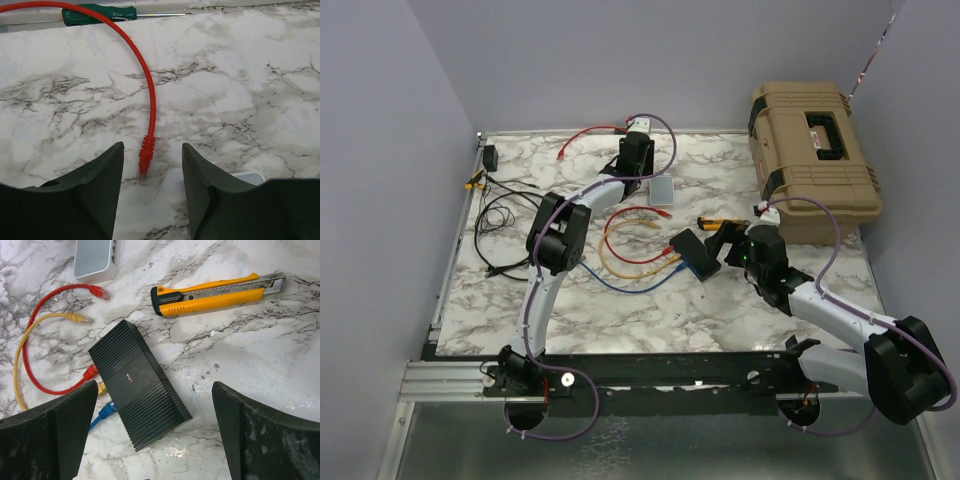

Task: Insert the plug into the switch port
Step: Insert the connector into the switch port, then pick up the connector from the center of the board.

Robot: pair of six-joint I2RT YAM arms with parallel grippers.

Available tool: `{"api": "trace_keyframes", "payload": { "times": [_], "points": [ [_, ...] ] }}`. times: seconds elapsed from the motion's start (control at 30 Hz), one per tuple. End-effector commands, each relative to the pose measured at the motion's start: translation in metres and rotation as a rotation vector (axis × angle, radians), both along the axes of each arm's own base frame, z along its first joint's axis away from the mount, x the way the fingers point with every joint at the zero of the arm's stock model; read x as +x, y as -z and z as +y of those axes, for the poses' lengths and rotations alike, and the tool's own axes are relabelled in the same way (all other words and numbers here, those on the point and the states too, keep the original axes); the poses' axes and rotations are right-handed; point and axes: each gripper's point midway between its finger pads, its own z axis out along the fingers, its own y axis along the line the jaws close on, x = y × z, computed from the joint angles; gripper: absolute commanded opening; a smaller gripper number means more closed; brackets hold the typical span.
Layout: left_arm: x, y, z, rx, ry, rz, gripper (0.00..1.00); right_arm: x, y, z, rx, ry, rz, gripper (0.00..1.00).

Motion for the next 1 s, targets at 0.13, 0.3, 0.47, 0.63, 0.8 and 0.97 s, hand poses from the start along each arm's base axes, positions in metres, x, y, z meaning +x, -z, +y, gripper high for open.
{"api": "trace_keyframes", "payload": {
  "times": [0.13,0.3,0.47,0.63,0.8,0.97],
  "points": [
    [0.024,0.034,0.007,0.01,0.019,0.049,0.46,0.0,0.0,0.003,0.007,-0.013,-0.017,1.0],
    [0.023,0.051,0.002,0.016,0.065,0.081,0.47,0.0,0.002,0.004,0.008,-0.018,-0.013,1.0],
    [0.016,0.066,-0.001,0.009,0.092,0.117,0.46,0.001,0.003,0.006,0.009,-0.022,-0.013,1.0],
    [0.006,0.077,0.015,0.039,0.028,0.149,0.23,0.001,0.004,0.005,0.007,-0.02,-0.012,1.0],
    [-0.005,0.055,0.025,0.044,0.007,0.128,0.09,0.001,0.006,0.005,0.005,-0.02,-0.009,1.0],
    [-0.018,0.003,0.032,0.008,-0.001,0.057,0.02,0.003,0.013,0.008,-0.007,-0.027,0.027,1.0]
  ]
}}
